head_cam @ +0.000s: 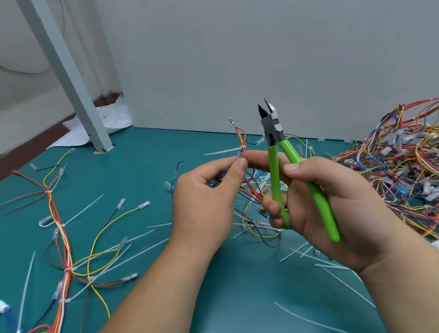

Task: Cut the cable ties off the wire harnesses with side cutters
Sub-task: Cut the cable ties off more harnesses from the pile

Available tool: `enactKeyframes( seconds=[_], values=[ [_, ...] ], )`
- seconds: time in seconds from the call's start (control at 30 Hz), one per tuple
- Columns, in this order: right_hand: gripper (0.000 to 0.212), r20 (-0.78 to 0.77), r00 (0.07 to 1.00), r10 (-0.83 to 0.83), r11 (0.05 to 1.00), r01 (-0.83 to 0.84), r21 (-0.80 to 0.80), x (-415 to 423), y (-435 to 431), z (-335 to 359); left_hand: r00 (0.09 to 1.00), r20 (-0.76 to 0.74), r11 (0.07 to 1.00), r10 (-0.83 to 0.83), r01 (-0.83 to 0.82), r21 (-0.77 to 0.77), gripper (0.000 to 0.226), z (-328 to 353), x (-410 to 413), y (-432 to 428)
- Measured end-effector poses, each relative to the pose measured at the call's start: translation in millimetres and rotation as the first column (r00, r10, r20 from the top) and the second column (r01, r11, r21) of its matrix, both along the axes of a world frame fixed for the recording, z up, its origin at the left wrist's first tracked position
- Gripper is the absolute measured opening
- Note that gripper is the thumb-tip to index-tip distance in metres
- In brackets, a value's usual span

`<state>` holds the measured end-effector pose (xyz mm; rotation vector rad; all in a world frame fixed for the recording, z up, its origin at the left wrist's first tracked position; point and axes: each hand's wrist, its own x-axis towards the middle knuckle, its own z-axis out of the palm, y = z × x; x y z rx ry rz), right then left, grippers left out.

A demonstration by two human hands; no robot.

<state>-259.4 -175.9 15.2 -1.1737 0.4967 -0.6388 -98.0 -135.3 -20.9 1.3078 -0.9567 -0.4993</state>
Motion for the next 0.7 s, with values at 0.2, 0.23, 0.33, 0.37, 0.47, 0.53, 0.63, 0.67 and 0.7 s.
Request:
enactKeyframes(
  seconds=[0.2,0.23,0.33,0.37,0.47,0.53,0.63,0.67,0.7],
  values=[
    [0.05,-0.036,0.997,-0.068,0.99,0.071,0.12,-0.6,-1.2,6.2,0.997,-0.057,0.998,-0.056,0.055,-0.004,0.015,-4.1,-1.7,-3.4],
    [0.048,-0.057,0.994,-0.096,0.988,0.102,0.115,-1.2,-1.6,7.1,0.998,-0.044,0.999,-0.047,0.047,-0.009,0.018,-4.7,-2.2,-3.4],
    [0.048,-0.064,0.991,-0.121,0.986,0.128,0.11,-3.5,-2.4,8.2,0.999,-0.014,0.999,-0.031,0.03,-0.026,0.023,-5.4,-2.1,-2.7],
    [0.051,-0.066,0.991,-0.119,0.987,0.126,0.101,-3.2,-1.9,8.4,1.0,0.001,0.999,-0.03,0.03,-0.032,0.023,-5.5,-2.4,-2.7],
    [0.063,-0.136,0.967,-0.218,0.974,0.223,0.029,-1.3,-2.0,9.7,0.999,0.044,0.999,-0.014,0.015,-0.029,0.022,-5.4,-4.1,-2.4],
    [0.07,-0.153,0.953,-0.26,0.963,0.268,0.028,-1.4,-3.6,10.8,0.997,0.08,1.0,-0.004,0.004,-0.001,0.016,-7.2,-3.9,-2.8],
    [0.07,-0.125,0.961,-0.246,0.963,0.257,0.082,-3.6,-4.3,12.7,0.995,0.103,0.999,-0.005,0.002,0.032,0.011,-9.3,-4.1,-3.2],
    [0.068,-0.12,0.962,-0.246,0.963,0.257,0.088,-5.0,-4.5,12.8,0.995,0.099,0.999,-0.01,0.006,0.033,0.011,-9.2,-4.2,-3.3],
    [0.064,-0.119,0.963,-0.24,0.964,0.251,0.088,-6.3,-4.7,12.7,0.995,0.097,0.999,-0.017,0.014,0.034,0.013,-8.9,-4.0,-3.0]
  ],
)
